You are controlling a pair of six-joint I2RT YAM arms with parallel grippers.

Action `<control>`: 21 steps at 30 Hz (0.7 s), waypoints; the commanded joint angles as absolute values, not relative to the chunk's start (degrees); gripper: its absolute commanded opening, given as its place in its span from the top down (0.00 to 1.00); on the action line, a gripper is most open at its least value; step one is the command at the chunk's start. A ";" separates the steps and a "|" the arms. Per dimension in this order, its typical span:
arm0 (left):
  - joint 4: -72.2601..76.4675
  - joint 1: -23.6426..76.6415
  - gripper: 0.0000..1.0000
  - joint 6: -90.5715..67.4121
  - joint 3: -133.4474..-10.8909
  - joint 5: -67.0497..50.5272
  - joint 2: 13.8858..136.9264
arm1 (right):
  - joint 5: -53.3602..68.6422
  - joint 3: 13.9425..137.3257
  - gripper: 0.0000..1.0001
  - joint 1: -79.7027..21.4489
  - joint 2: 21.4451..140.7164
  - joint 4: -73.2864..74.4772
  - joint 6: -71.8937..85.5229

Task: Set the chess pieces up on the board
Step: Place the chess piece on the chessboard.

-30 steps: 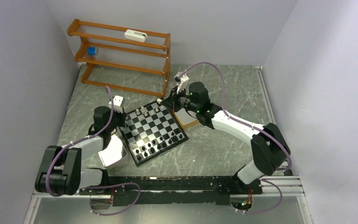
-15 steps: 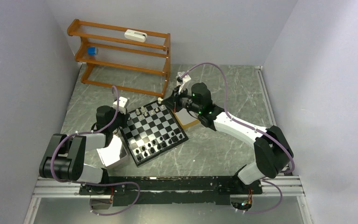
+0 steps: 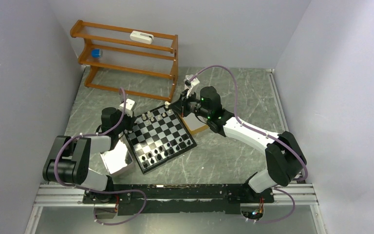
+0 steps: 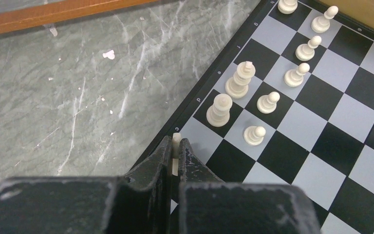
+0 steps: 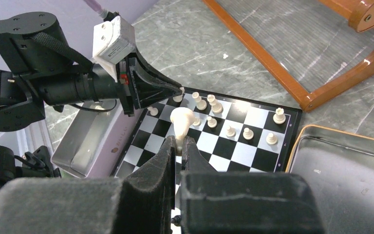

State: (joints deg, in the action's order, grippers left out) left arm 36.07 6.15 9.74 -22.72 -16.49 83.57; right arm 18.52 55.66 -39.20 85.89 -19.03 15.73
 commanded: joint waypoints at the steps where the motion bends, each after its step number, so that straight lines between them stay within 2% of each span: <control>1: 36.35 5.98 0.91 11.34 -23.77 -18.46 83.36 | 17.94 55.12 1.00 -38.85 84.09 -20.70 14.77; 21: 35.99 6.22 0.81 11.04 -22.71 -17.20 81.74 | 17.93 54.57 1.00 -38.77 83.32 -20.92 14.45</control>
State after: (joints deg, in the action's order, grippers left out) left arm 34.81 6.15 10.15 -22.81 -16.58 83.00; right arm 18.44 55.16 -39.16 84.84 -19.42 15.16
